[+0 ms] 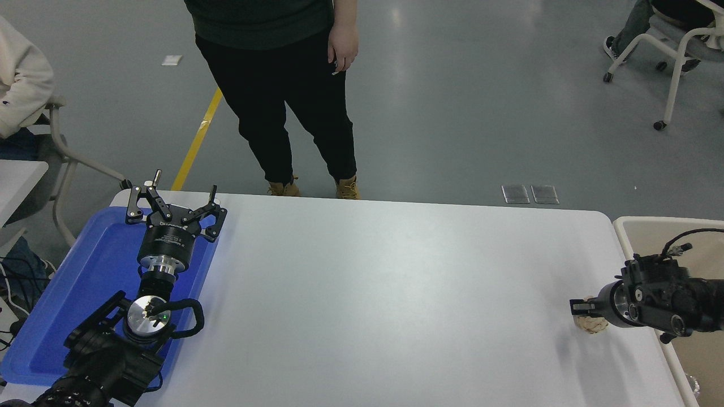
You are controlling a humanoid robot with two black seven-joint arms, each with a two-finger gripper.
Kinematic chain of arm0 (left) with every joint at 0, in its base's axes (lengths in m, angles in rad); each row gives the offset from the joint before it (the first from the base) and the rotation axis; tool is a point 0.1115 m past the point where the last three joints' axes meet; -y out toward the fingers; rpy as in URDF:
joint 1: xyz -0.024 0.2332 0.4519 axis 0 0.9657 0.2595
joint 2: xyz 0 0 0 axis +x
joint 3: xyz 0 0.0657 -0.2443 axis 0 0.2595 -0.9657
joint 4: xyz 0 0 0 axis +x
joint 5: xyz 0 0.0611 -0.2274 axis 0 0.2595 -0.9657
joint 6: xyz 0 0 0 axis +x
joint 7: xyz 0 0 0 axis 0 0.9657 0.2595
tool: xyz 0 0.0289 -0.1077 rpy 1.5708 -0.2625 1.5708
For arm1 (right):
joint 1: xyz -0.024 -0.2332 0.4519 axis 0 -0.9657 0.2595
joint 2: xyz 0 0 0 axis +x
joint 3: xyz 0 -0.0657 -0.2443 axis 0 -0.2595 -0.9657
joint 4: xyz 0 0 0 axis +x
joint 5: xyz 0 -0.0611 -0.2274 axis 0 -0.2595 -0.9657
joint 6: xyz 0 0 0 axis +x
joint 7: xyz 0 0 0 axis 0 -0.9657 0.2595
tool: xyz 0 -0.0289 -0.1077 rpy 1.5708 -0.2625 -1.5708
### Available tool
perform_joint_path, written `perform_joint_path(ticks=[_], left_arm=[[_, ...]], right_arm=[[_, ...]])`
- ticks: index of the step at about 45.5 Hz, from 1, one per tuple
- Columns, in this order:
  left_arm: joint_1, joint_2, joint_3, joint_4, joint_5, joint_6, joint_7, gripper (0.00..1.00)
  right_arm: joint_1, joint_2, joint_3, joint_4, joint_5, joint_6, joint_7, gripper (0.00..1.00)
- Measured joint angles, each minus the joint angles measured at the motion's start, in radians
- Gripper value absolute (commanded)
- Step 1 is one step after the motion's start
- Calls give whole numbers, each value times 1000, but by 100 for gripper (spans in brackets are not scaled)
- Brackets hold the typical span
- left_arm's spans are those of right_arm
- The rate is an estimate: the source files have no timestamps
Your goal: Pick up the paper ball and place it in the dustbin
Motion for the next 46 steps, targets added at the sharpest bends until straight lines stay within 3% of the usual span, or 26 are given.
perform_joint_path(ticks=[24, 46], left_arm=[[0, 0, 0, -1, 0, 0, 0, 100], [0, 0, 0, -2, 2, -2, 2, 100]], right_arm=[[107, -88, -26, 122, 4, 5, 0, 0], [567, -265, -302, 469, 10, 27, 0, 0]])
